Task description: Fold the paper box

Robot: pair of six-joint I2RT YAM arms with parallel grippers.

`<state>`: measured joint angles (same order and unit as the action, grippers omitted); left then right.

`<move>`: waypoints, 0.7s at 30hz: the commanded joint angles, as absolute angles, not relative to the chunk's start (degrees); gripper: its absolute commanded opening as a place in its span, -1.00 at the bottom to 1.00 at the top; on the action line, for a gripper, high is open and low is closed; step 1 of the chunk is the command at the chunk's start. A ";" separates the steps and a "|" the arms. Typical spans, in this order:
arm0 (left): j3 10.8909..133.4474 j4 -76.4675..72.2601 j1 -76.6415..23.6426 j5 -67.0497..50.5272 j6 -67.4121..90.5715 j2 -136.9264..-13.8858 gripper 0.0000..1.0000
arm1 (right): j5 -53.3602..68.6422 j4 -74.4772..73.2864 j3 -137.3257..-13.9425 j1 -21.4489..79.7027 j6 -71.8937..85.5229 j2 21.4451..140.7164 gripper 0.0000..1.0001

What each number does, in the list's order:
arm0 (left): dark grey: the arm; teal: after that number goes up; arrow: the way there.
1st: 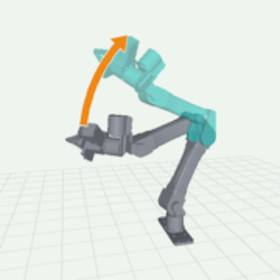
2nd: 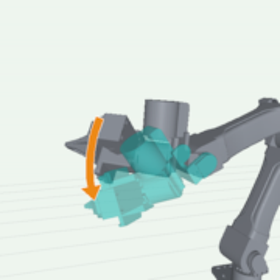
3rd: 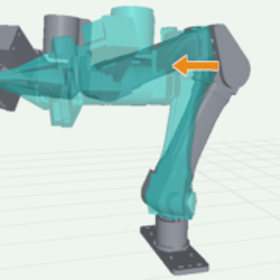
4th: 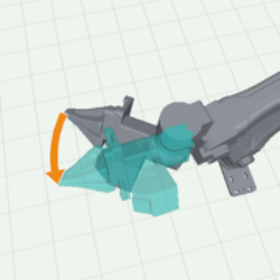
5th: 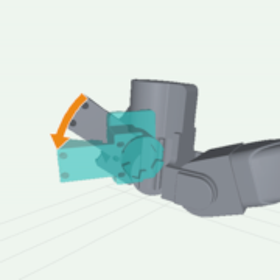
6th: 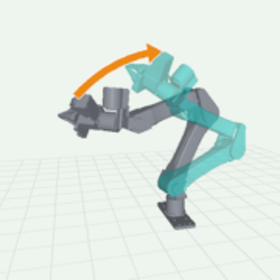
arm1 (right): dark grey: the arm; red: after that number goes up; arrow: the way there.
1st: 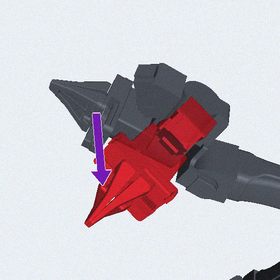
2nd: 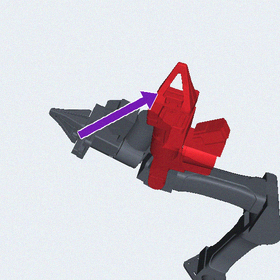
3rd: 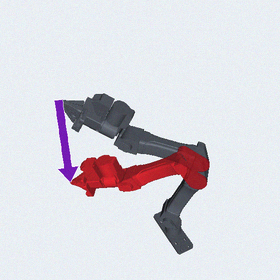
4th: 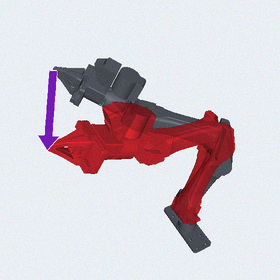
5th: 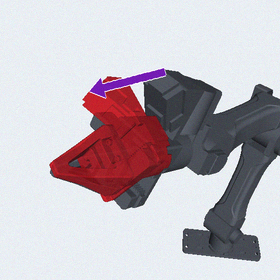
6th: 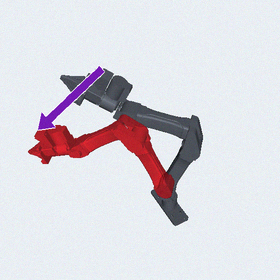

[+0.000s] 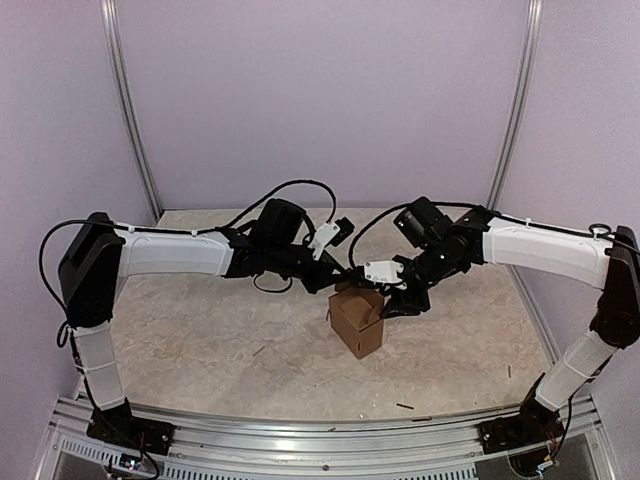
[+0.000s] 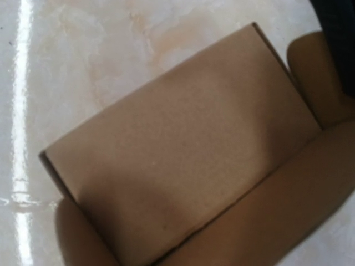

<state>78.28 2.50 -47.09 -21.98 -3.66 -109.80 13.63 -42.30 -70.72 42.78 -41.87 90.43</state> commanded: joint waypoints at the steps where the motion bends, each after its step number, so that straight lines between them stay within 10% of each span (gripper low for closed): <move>1: 76.00 2.25 -48.37 -22.25 -2.31 -108.11 -0.90 | 11.04 -42.98 -70.55 43.55 -42.44 89.74 -0.01; 21: 68.26 -6.85 -49.16 -19.75 -0.32 -104.33 -0.91 | 2.79 -43.19 -70.02 47.73 -42.80 89.92 -0.01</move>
<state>70.35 -5.54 -48.03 -20.03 -1.48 -106.06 5.39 -43.40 -70.59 47.16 -42.52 90.43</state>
